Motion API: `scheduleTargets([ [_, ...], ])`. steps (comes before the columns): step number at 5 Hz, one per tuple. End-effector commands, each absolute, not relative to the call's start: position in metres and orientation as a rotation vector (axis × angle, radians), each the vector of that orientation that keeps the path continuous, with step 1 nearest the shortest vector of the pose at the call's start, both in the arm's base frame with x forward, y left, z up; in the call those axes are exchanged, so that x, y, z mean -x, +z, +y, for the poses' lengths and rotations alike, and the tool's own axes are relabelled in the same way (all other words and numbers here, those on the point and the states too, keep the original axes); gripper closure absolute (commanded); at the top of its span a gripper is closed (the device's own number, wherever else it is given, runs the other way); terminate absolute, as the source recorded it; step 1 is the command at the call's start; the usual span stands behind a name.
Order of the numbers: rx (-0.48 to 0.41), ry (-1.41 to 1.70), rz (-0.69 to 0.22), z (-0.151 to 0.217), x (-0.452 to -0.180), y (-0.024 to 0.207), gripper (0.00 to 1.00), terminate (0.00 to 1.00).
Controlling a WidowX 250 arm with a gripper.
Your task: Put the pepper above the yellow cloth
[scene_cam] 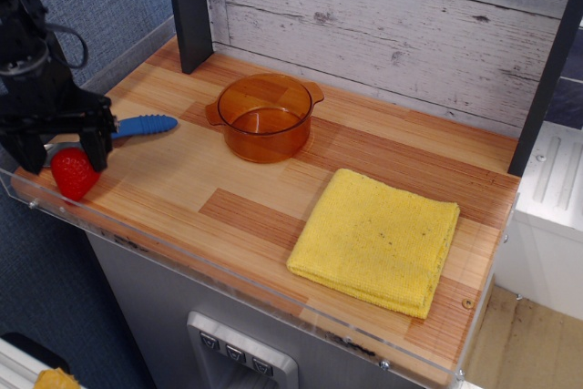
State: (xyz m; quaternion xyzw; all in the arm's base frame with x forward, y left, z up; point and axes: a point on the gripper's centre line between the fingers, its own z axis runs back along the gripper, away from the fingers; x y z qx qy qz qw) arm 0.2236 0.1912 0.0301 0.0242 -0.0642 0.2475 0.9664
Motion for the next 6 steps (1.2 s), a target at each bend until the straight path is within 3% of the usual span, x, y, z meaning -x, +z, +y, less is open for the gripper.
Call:
scheduleTargets([
  [1, -0.059, 0.539, -0.172, 0.198, -0.223, 0.034, 0.0, 0.0],
  [2, -0.067, 0.552, -0.177, 0.2, -0.223, 0.036, 1.0, 0.0],
  [4, -0.042, 0.575, -0.133, 0.195, -0.224, 0.046, 1.0, 0.0],
  [6, -0.064, 0.551, -0.152, 0.158, -0.231, 0.101, 1.0, 0.0],
])
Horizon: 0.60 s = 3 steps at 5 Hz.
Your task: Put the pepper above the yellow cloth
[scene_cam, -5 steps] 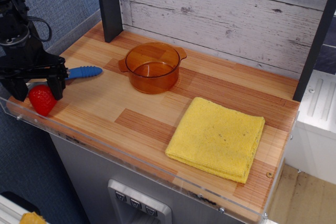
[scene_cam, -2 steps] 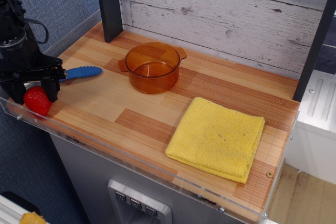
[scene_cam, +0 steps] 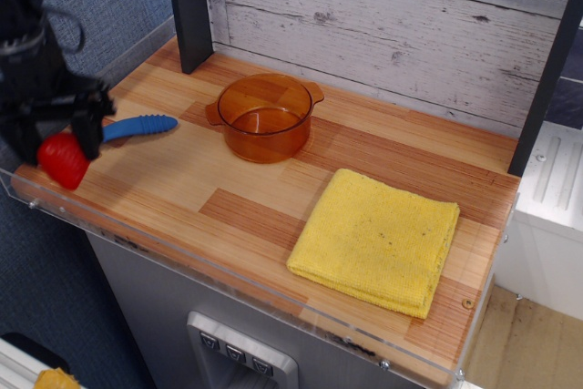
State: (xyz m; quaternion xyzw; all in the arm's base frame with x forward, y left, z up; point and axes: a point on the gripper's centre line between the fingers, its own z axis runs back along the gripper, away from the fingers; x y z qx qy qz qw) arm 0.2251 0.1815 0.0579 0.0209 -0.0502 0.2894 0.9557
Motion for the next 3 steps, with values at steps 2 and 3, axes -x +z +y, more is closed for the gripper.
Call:
scheduleTargets([
  [2, 0.068, 0.376, -0.335, 0.065, -0.265, 0.133, 1.0, 0.0],
  [3, 0.108, 0.313, -0.375, 0.034, -0.288, 0.135, 1.0, 0.0],
])
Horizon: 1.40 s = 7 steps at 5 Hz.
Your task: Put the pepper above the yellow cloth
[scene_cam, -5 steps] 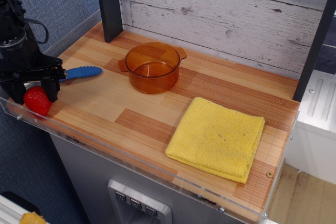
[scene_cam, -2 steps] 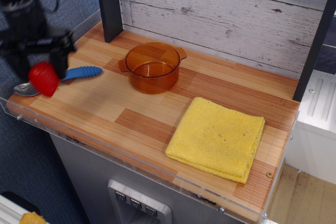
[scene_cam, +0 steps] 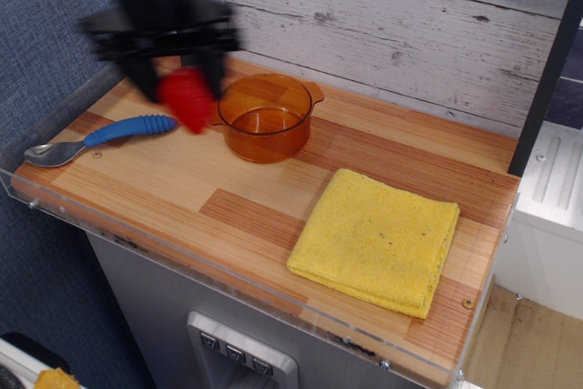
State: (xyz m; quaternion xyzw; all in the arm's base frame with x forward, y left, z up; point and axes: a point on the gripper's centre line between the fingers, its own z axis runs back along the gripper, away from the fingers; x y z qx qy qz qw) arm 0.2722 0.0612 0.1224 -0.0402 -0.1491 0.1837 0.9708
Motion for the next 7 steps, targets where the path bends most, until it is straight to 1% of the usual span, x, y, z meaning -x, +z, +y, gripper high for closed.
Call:
scheduleTargets([
  [1, 0.154, 0.232, -0.415, 0.013, -0.311, 0.125, 1.0, 0.0],
  [2, 0.141, 0.222, -0.447, -0.005, -0.341, 0.108, 1.0, 0.0],
  [3, 0.191, 0.182, -0.438, -0.015, -0.358, 0.09, 1.0, 0.0],
  [4, 0.161, 0.127, -0.414, -0.03, -0.374, 0.067, 1.0, 0.0],
  [5, 0.226, 0.086, -0.429, -0.036, -0.38, 0.051, 1.0, 0.0],
  [6, 0.195, 0.089, -0.399, -0.042, -0.384, 0.044, 1.0, 0.0],
  [7, 0.181, 0.076, -0.393, -0.044, -0.384, 0.044, 1.0, 0.0],
])
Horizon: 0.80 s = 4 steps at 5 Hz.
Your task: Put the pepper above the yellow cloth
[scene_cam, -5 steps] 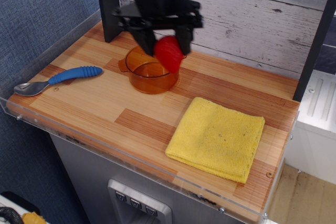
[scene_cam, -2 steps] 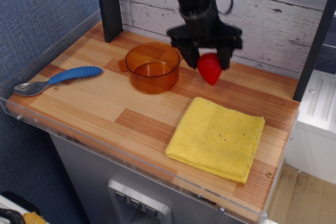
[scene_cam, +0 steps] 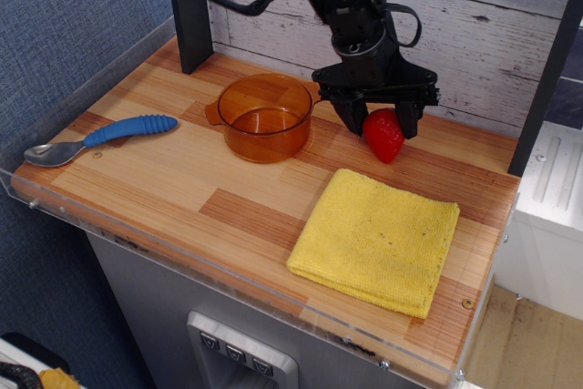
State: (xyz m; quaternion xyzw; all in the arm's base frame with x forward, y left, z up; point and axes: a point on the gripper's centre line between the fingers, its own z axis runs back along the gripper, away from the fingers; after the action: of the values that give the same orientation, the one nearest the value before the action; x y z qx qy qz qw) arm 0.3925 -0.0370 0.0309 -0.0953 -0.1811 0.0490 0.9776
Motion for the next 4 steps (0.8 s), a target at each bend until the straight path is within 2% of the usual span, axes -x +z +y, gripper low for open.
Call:
scheduleTargets([
  [1, 0.183, 0.069, -0.372, -0.04, -0.383, 0.045, 0.0, 0.0],
  [3, 0.193, 0.097, -0.431, -0.032, -0.38, 0.066, 0.0, 0.0],
  [4, 0.215, 0.09, -0.424, -0.027, -0.376, 0.087, 0.0, 0.0],
])
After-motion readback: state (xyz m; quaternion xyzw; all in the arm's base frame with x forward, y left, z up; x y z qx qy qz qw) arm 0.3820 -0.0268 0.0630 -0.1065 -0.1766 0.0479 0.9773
